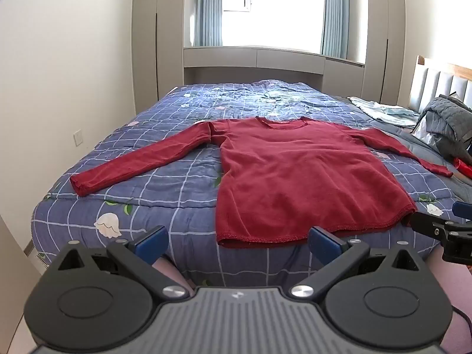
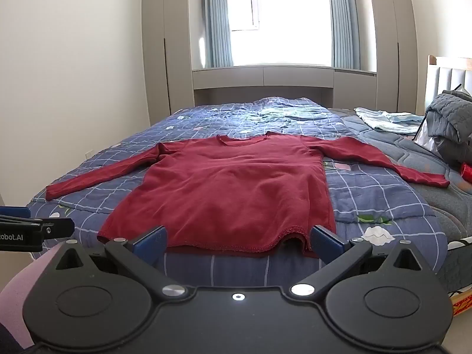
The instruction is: Fold small clothes
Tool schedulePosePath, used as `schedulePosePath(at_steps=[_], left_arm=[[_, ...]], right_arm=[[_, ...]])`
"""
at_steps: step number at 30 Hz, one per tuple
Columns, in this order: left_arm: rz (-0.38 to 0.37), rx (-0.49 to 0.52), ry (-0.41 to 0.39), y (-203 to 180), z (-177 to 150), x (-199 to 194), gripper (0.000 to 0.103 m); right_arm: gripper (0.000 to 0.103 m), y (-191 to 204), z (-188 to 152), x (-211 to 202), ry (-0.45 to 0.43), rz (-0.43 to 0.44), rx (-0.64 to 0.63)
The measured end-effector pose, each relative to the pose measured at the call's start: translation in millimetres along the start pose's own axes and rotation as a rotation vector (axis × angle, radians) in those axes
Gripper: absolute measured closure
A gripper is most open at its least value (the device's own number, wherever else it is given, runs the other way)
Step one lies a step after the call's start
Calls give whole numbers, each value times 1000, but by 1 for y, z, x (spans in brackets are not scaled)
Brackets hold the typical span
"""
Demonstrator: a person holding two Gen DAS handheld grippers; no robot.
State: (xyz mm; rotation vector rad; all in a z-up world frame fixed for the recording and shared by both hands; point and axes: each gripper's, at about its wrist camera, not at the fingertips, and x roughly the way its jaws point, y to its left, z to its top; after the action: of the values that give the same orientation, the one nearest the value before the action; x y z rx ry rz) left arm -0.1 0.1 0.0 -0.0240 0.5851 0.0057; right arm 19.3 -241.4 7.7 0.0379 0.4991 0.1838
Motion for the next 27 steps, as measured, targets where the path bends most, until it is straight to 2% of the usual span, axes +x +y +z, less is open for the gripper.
schedulePosePath(at_steps=[27], left_arm=[[6, 4, 1, 0, 0, 0, 0]], right_arm=[[0, -1, -1, 1, 4, 1, 3]])
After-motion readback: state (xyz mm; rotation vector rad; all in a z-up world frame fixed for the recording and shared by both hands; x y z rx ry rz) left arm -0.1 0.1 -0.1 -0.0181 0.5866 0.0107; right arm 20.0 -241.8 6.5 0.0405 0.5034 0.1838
